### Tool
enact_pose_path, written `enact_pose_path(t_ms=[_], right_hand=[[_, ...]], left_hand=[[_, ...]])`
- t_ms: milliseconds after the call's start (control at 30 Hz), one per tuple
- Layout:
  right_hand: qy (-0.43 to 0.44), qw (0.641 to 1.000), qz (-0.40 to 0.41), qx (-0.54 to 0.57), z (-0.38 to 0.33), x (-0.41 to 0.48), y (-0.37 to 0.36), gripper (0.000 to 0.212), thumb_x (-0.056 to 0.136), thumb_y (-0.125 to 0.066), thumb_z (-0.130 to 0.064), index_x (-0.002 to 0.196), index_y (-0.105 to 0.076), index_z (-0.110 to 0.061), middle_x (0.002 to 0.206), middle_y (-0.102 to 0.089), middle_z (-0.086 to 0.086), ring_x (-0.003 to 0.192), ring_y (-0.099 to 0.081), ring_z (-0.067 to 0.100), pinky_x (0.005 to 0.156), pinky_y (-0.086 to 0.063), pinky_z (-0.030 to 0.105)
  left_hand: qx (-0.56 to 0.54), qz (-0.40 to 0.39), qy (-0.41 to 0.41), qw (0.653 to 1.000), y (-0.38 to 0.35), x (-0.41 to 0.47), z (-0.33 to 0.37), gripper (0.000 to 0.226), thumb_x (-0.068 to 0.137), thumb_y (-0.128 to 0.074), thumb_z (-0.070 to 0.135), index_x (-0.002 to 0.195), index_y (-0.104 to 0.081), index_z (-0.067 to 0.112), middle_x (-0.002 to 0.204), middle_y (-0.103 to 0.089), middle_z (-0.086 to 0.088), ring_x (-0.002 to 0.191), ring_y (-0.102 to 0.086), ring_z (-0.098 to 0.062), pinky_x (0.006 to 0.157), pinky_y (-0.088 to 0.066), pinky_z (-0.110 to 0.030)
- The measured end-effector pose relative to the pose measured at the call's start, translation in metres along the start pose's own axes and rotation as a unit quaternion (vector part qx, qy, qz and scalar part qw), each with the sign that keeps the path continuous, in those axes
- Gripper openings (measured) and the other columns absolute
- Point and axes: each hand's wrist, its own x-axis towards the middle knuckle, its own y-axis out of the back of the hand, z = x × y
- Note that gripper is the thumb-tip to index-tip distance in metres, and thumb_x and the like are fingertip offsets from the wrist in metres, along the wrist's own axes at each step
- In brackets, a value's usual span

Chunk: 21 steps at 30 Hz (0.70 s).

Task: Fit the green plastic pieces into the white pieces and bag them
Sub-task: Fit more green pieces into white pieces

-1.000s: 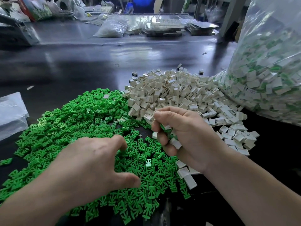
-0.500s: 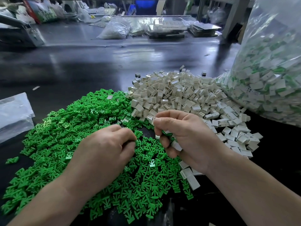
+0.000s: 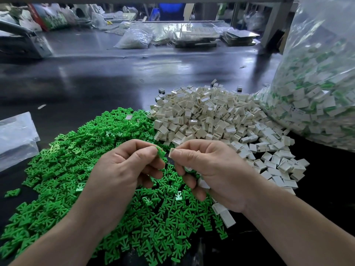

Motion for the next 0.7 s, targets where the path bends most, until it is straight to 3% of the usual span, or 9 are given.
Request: enact_pose_path(t_ms=[267, 433, 533, 700], right_hand=[[0.038, 0.998, 0.002, -0.046, 0.003, -0.0004, -0.0015, 0.016, 0.093, -0.071, -0.026, 0.08, -0.07, -0.018, 0.069, -0.058, 0.001, 0.052, -0.051, 0.014, 0.038, -0.04, 0.023], [0.065, 0.994, 0.034, -0.082, 0.0039, 0.0002, -0.0029, 0.018, 0.094, -0.07, -0.025, 0.077, -0.07, -0.024, 0.066, -0.058, -0.002, 0.05, -0.052, 0.011, 0.038, -0.041, 0.023], [0.073, 0.993, 0.03, -0.091, 0.0045, -0.0005, -0.0032, 0.017, 0.094, -0.071, -0.027, 0.077, -0.071, -0.026, 0.067, -0.057, -0.002, 0.051, -0.052, 0.011, 0.039, -0.042, 0.023], [0.093, 0.99, 0.028, -0.106, 0.0051, -0.0013, -0.0023, 0.014, 0.094, -0.071, -0.03, 0.08, -0.071, -0.026, 0.067, -0.057, -0.001, 0.051, -0.053, 0.01, 0.04, -0.044, 0.023]], left_hand=[[-0.089, 0.006, 0.007, 0.996, -0.0028, 0.0016, -0.0002, 0.008, 0.079, -0.066, 0.023, 0.081, -0.074, 0.024, 0.085, -0.073, -0.016, 0.068, -0.07, -0.022, 0.05, -0.052, -0.025], [-0.085, 0.0, -0.008, 0.996, -0.0034, 0.0018, -0.0025, 0.005, 0.077, -0.07, 0.026, 0.08, -0.073, 0.026, 0.084, -0.073, -0.014, 0.067, -0.069, -0.021, 0.049, -0.051, -0.025], [-0.055, -0.004, -0.032, 0.998, -0.0037, -0.0002, -0.0033, 0.018, 0.074, -0.068, 0.037, 0.085, -0.073, 0.024, 0.085, -0.073, -0.012, 0.07, -0.069, -0.022, 0.052, -0.051, -0.024], [0.015, 0.016, -0.072, 0.997, -0.0053, -0.0026, -0.0025, 0.022, 0.077, -0.064, 0.041, 0.088, -0.071, 0.024, 0.083, -0.074, -0.008, 0.07, -0.071, -0.022, 0.053, -0.053, -0.025]])
